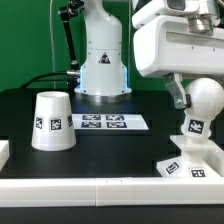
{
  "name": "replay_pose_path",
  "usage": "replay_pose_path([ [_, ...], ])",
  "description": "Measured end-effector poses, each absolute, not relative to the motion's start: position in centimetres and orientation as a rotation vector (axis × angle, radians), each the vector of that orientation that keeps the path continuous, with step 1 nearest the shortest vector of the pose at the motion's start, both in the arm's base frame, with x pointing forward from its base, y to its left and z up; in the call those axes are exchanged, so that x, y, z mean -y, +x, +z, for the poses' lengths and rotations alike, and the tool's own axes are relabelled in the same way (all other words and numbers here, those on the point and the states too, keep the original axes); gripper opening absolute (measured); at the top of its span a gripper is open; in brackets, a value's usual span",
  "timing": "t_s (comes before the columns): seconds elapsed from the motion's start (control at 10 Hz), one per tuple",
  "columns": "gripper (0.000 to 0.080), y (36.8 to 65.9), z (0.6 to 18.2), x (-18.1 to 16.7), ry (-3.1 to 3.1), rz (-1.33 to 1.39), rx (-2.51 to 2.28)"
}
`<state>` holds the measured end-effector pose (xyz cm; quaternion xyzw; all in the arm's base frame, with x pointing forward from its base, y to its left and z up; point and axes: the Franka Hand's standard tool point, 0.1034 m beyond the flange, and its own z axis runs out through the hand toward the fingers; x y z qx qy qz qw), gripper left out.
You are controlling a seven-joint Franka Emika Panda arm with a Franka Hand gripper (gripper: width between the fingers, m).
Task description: Assemble lamp
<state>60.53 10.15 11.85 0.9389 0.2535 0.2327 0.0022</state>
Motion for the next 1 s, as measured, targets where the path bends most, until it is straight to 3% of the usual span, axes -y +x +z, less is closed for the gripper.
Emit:
replay_pose_path([
  [0.3, 0.0699, 60.5, 12.0, -10.1, 2.946, 0.727, -0.796],
  [0.7, 0.0699, 60.2, 14.7, -9.6, 2.940, 0.716, -0.802],
  [1.0, 0.0699, 59.8, 14.0, -10.2, 2.970, 0.646, -0.808],
])
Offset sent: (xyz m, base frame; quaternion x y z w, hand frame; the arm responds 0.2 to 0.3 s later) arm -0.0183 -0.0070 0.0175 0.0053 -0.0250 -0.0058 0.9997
